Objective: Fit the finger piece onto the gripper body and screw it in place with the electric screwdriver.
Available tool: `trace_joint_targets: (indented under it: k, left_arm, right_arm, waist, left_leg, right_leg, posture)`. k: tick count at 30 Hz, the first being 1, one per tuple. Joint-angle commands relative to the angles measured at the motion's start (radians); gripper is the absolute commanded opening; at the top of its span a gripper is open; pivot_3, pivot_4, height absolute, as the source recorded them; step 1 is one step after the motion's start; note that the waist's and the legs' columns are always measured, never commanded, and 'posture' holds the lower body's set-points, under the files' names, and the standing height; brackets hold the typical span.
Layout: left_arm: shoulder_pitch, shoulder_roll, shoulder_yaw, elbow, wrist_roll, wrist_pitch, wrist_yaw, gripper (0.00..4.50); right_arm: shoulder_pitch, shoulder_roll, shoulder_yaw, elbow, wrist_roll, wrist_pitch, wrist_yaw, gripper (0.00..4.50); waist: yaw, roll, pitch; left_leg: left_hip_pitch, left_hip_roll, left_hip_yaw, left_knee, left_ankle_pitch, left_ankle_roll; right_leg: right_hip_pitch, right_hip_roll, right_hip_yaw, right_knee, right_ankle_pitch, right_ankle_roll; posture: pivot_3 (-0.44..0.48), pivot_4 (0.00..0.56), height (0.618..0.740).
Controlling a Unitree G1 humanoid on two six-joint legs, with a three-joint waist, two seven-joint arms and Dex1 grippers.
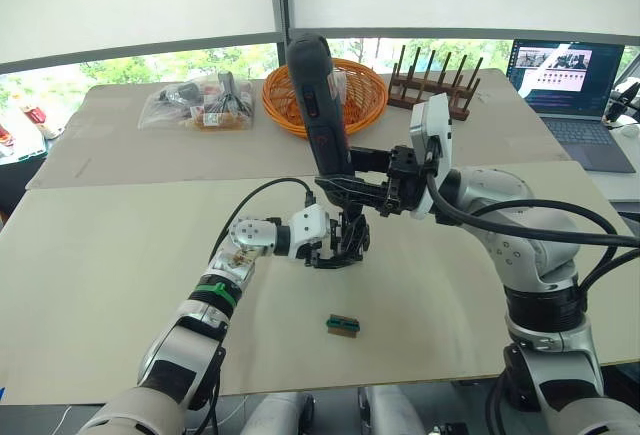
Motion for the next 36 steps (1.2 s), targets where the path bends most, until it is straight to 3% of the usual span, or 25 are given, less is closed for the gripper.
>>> trace_joint_targets:
  k: [1, 12, 36]
  left_arm:
    - [-0.016, 0.004, 0.011, -0.008, 0.0, -0.005, 0.007, 2.85]
    - [-0.015, 0.006, 0.012, -0.008, -0.001, -0.006, 0.003, 2.85]
    - [-0.011, 0.012, 0.011, -0.027, -0.003, -0.003, -0.003, 2.85]
  right_arm:
    - [-0.035, -0.005, -0.022, -0.038, 0.008, -0.037, 0.005, 1.97]
    - [-0.082, 0.016, -0.119, -0.02, 0.117, 0.086, -0.113, 1.97]
    - [-0.018, 0.08, -0.131, -0.045, 0.173, 0.092, -0.244, 1.97]
  waist:
    - [0.0, 0.0, 0.0]
    - [0.001, 0.0, 0.0]
    - [-0.001, 0.0, 0.0]
  left_leg:
    - [0.0, 0.0, 0.0, 0.0, 0.0, 0.0]
    - [0.0, 0.0, 0.0, 0.0, 0.0, 0.0]
    - [0.0, 0.0, 0.0, 0.0, 0.0, 0.0]
  right_leg:
    - [0.0, 0.0, 0.0, 0.0, 0.0, 0.0]
    - [0.0, 0.0, 0.0, 0.0, 0.0, 0.0]
    - [0.0, 0.0, 0.0, 0.0, 0.0, 0.0]
  posture:
    - [0.0, 0.15, 0.74]
    - [0.0, 0.15, 0.74]
    - [0.0, 0.15, 0.74]
